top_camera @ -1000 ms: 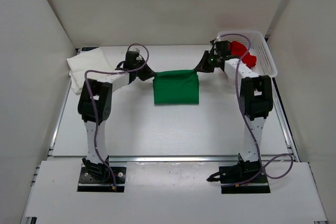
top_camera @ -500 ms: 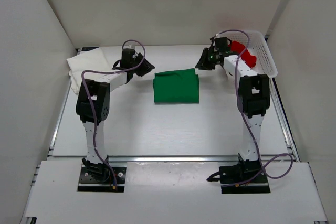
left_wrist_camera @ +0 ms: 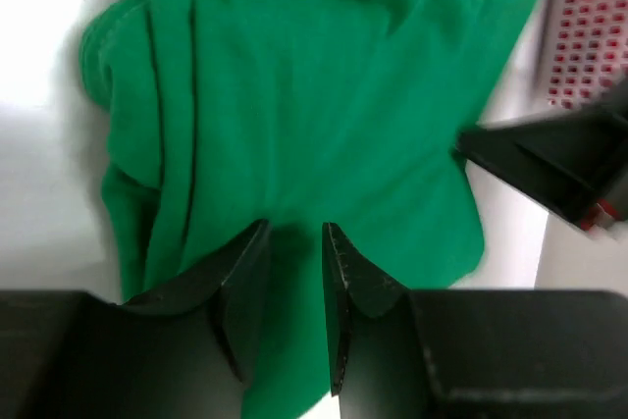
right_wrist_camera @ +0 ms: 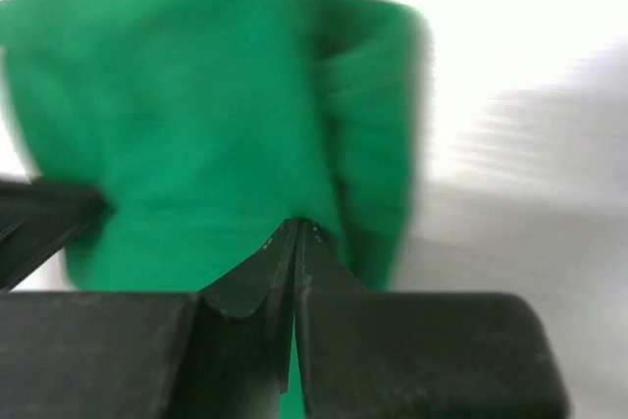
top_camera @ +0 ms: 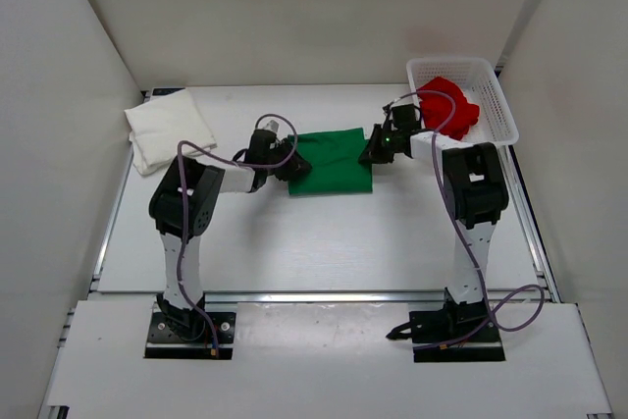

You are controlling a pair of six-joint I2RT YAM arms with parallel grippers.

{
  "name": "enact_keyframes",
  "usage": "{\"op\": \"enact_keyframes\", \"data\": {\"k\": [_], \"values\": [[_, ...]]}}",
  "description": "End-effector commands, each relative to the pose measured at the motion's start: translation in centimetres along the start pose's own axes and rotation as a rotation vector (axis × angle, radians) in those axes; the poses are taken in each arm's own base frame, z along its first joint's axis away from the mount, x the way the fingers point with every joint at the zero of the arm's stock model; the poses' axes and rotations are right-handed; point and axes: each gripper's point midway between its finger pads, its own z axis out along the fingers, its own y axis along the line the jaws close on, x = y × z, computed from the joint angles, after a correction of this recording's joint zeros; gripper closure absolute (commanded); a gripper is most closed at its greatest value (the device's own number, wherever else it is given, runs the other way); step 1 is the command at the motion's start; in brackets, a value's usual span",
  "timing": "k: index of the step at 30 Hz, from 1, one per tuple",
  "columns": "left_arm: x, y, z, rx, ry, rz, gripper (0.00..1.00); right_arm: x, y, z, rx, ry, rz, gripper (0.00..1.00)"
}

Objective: Fold and stack the t-shirts
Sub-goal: Fold the long partially folded tshirt into a neat square, then put the neatly folded tshirt into the corner of the board with the left arm

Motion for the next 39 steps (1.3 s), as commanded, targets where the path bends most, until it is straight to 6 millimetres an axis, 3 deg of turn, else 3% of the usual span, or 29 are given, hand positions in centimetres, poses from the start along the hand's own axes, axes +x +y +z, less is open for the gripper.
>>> {"op": "enact_keyframes", "data": {"k": [1,3,4,5,7,8,10,11,13,15,17,18,19,21,22,23,24,25,27,29,30,33,34,37,39], "values": [[0.7,-0.9,-3.1,0.048,-0.054,0.017,0.6,-0.6,-0.8,0.3,0.008,-0.034,-0.004,1.0],[3.5,0.1,-4.7,0.044,-0.03,-0.021,0.59,-0.9,-0.1,-0.3,0.002,-0.047,-0.02,1.0],[3.6,-1.1,-5.4,0.082,-0.048,-0.011,0.59,-1.0,0.4,-0.3,0.006,-0.051,-0.033,1.0],[5.2,0.0,-5.9,0.061,-0.027,-0.028,0.6,-1.7,1.0,-1.0,-0.004,-0.069,-0.046,1.0],[6.1,-1.2,-7.3,0.107,-0.042,-0.019,0.58,-1.9,2.4,-1.9,-0.015,-0.071,-0.068,1.0],[6.7,-0.9,-7.8,0.104,-0.036,-0.014,0.56,-2.1,3.5,-2.4,-0.025,-0.076,-0.089,1.0],[5.8,-1.9,-9.3,0.121,-0.078,0.012,0.51,-2.6,5.7,-3.6,-0.056,-0.098,-0.128,0.96],[5.5,-1.3,-9.8,0.102,-0.096,0.019,0.47,-2.9,6.3,-4.4,-0.064,-0.113,-0.131,0.95],[4.0,-1.9,-11.4,0.113,-0.15,0.038,0.42,-2.8,8.1,-5.7,-0.098,-0.133,-0.153,0.86],[3.4,-0.5,-12.4,0.072,-0.18,0.056,0.34,-2.0,8.8,-6.8,-0.109,-0.153,-0.158,0.81],[2.4,0.7,-13.4,0.059,-0.218,0.038,0.31,-1.4,9.9,-7.1,-0.152,-0.158,-0.171,0.88],[2.9,0.9,-13.5,0.075,-0.201,0.029,0.31,-0.5,9.7,-7.0,-0.16,-0.135,-0.145,0.9],[2.1,1.1,-13.7,0.083,-0.215,0.019,0.37,0.0,9.9,-6.6,-0.182,-0.118,-0.147,0.98],[1.8,1.2,-13.5,0.087,-0.211,0.018,0.51,2.2,9.6,-6.5,-0.19,-0.087,-0.137,1.0],[2.1,1.2,-13.3,0.081,-0.193,0.026,0.61,1.8,10.2,-7.1,-0.199,-0.128,-0.15,1.0],[2.5,1.9,-12.9,0.047,-0.179,0.026,0.61,3.5,10.2,-6.8,-0.206,-0.122,-0.153,1.0],[2.8,2.3,-12.7,0.031,-0.166,0.035,0.56,5.2,10.0,-7.2,-0.212,-0.104,-0.142,1.0],[3.2,2.4,-12.4,0.024,-0.154,0.038,0.52,5.1,10.9,-7.9,-0.253,-0.132,-0.156,1.0],[3.9,3.0,-11.8,0.016,-0.137,0.032,0.42,7.8,10.4,-8.4,-0.266,-0.099,-0.127,1.0],[5.0,3.7,-10.9,0.008,-0.103,0.02,0.29,9.1,10.8,-9.1,-0.289,-0.107,-0.14,1.0],[5.1,3.6,-10.5,0.005,-0.088,0.022,0.12,10.3,11.1,-9.6,-0.299,-0.096,-0.156,1.0],[6.6,4.1,-8.2,-0.03,-0.008,0.043,0.06,12.4,10.6,-10.5,-0.278,-0.083,-0.181,1.0],[6.2,3.8,-7.7,-0.041,-0.017,0.061,0.06,13.1,10.6,-11.1,-0.287,-0.081,-0.178,0.98],[6.5,3.9,-5.6,-0.093,-0.001,0.087,0.16,13.2,11.0,-12.7,-0.316,-0.122,-0.188,0.87],[7.5,4.2,-3.7,-0.097,0.033,0.079,0.4,13.1,10.9,-13.5,-0.312,-0.142,-0.199,0.79]]}}
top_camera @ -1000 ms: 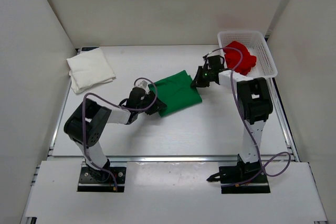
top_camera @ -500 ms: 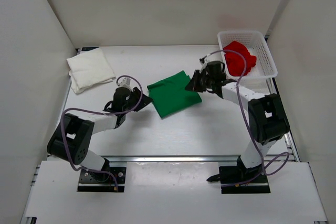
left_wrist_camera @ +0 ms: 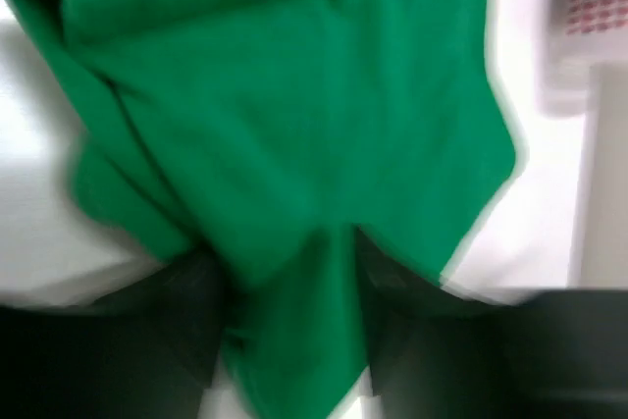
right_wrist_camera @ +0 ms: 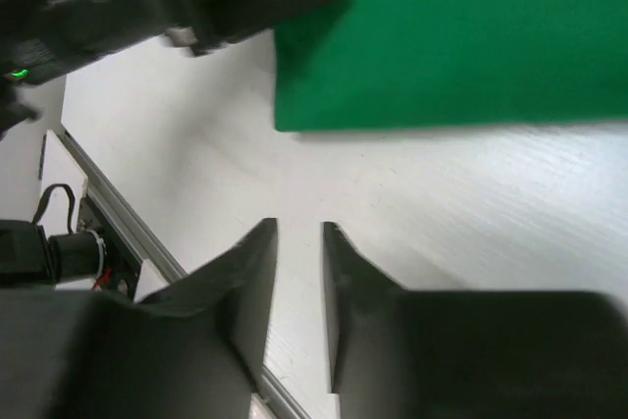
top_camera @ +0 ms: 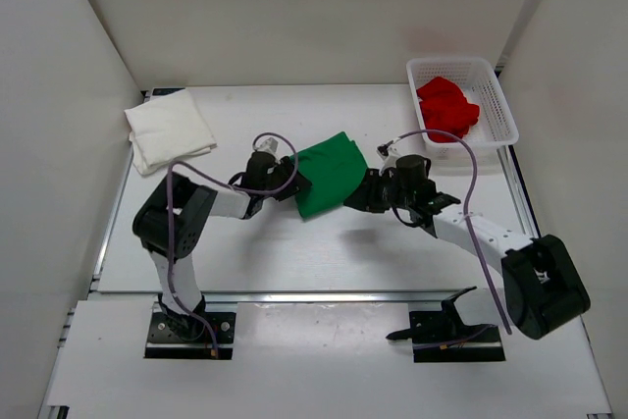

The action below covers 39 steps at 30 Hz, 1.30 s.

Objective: Fold and stack the t-shirts
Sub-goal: Put the neatly folded tshirt into the corner of the board with the left arm

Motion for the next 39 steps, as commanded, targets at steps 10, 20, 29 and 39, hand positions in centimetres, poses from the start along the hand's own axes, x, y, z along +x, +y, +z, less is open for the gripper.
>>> {"op": "enact_keyframes", "data": {"k": [10,20,29,39], "values": [[-6.7,-4.5,5.3,0.009,-0.01,0.017,1.0,-0.1,-0.2,-3.7,-0.036,-0.118,-0.033,0.71],[-31.0,-1.5,-8.2,-0.039,-0.404,0.023,1.0,0.9,-1.0,-3.3,-0.071,-0.079,-0.009,0.71],[-27.7,17.4,-16.3,-0.146,-0.511,-0.395,0.01,2.2,0.4,-2.8,-0.116,-0.029,-0.033,0.64],[-21.1,10.8,-17.1,-0.139,-0.557,-0.243,0.01,0.6,-2.3,-3.1,0.063,-0.13,-0.079,0.58]]}}
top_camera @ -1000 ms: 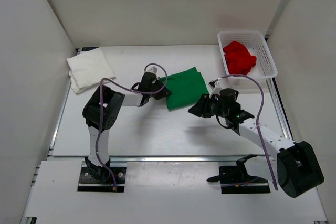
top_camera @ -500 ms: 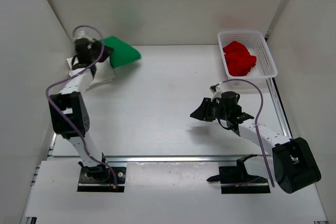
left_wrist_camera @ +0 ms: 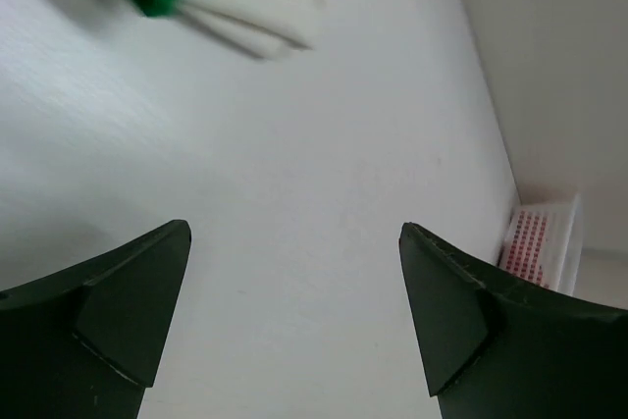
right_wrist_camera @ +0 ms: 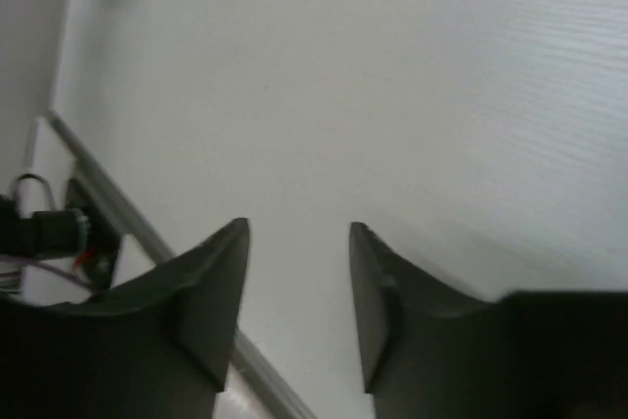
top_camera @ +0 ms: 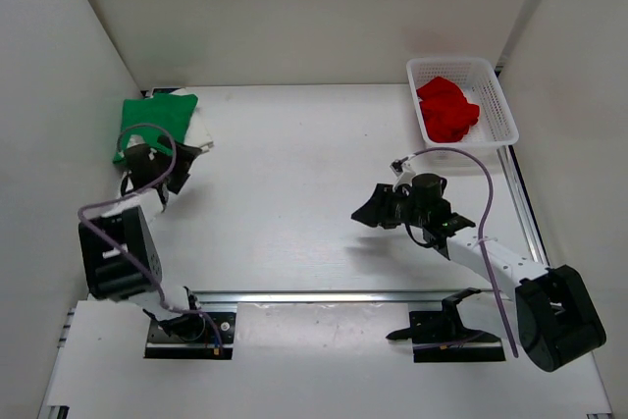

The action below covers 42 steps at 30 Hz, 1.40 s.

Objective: Fold and stack the t-shirts
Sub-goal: Put the neatly folded tshirt into the corner of the board with the left arm

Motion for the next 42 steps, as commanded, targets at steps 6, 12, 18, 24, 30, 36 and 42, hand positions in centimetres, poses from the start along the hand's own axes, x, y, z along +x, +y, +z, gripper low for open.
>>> {"op": "enact_keyframes", "data": {"k": [6,12,18,24,30,36,42], "values": [[12.8,-13.5,-5.0,0.295,-0.163,0.545,0.02,-7.8,-4.0,0.9,0.289,-0.278,-0.16,0.0],[17.2,-13.8,-2.4,0.296,-0.152,0.716,0.02,-15.3,-4.9,0.5,0.243,-0.538,-0.249,0.01],[20.3,-16.1,0.2,0.356,-0.187,0.797,0.01,-18.8,-8.3,3.2,0.366,-0.598,-0.403,0.01],[22.5,-15.3,2.8,0.357,-0.163,0.78,0.02,-18.6,-11.5,4.7,0.437,-0.609,-0.429,0.01],[22.9,-16.6,1.7,0.471,-0.211,0.824,0.01,-18.9,-12.4,6.1,0.409,-0.551,-0.383,0.01],[27.7,-19.0,-1.2,0.559,-0.324,1.111,0.01,-17.6,-9.9,6.4,0.434,-0.58,-0.539,0.01],[26.9,-19.4,-0.3,0.661,-0.228,1.039,0.01,-18.2,-9.9,6.8,0.435,-0.566,-0.55,0.01]]}}
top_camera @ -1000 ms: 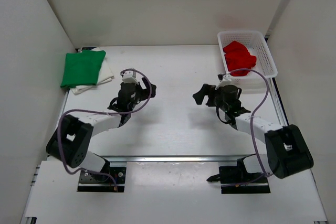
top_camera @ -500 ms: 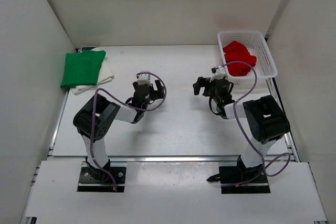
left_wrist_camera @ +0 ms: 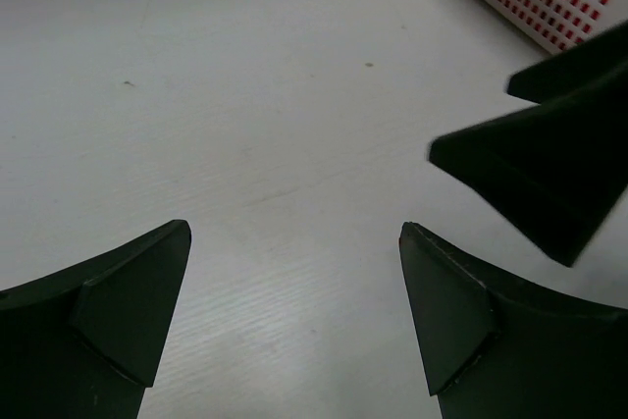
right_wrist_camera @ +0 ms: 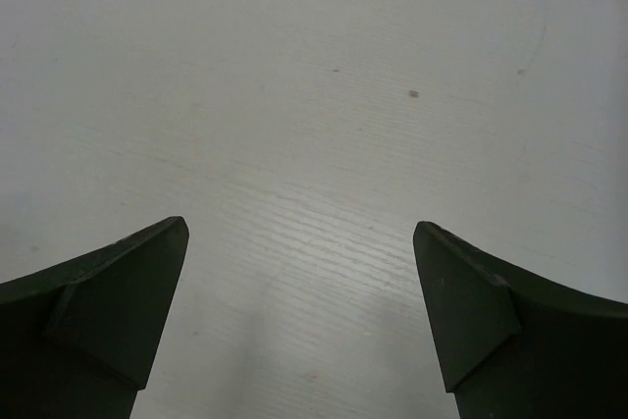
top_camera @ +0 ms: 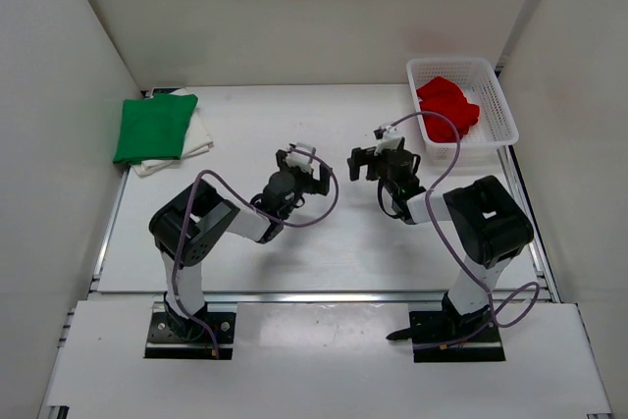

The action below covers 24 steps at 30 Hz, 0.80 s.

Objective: Fold and stack the t-shirts
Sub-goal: Put the neatly folded tshirt into the corner of the board with the left arm

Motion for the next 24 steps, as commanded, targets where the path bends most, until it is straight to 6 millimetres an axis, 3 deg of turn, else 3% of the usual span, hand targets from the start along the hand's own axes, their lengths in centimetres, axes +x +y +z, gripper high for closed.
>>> {"op": "enact_keyframes", "data": {"k": [1,7,11,13,14,15,16,17,19,20,23,24], "values": [[-1.9,1.9,1.0,0.039,-0.048,-0.036,0.01,-3.5,-2.2,0.4,0.046,-0.104,0.0,0.01],[-1.7,-0.8,1.6,0.099,-0.025,0.081,0.01,-3.4,-1.5,1.7,0.019,-0.061,-0.022,0.0],[-1.7,1.0,3.2,0.135,0.014,-0.035,0.01,-3.2,-1.7,1.7,0.027,-0.053,-0.011,0.01],[-0.7,2.6,4.2,0.115,0.068,-0.102,0.01,-3.2,-1.7,2.0,0.047,-0.039,-0.023,0.01],[-1.5,3.1,4.8,0.096,0.058,-0.146,0.01,-3.3,-1.7,2.3,0.048,-0.034,-0.022,0.01],[-0.2,3.8,4.9,0.071,0.102,-0.164,0.01,-3.0,-1.6,2.3,0.049,-0.022,-0.025,0.01],[-0.4,4.2,5.7,0.057,0.126,-0.182,0.01,-2.8,-1.9,2.5,0.051,-0.012,-0.014,0.01],[-0.7,4.2,6.7,0.058,0.128,-0.185,0.02,-3.3,-2.0,2.6,0.042,-0.022,-0.004,0.01],[0.9,3.7,7.4,0.066,0.213,-0.184,0.01,-3.0,-2.4,2.8,0.037,-0.005,0.018,0.01],[0.3,3.7,8.1,0.068,0.209,-0.176,0.01,-3.5,-2.4,2.8,0.037,-0.017,0.019,0.01],[0.9,2.7,8.2,0.055,0.243,-0.115,0.02,-3.6,-1.9,3.3,0.037,-0.009,-0.011,0.01],[0.3,2.4,8.4,0.036,0.23,-0.101,0.01,-2.7,-1.8,3.5,0.037,0.026,-0.015,0.01]]}}
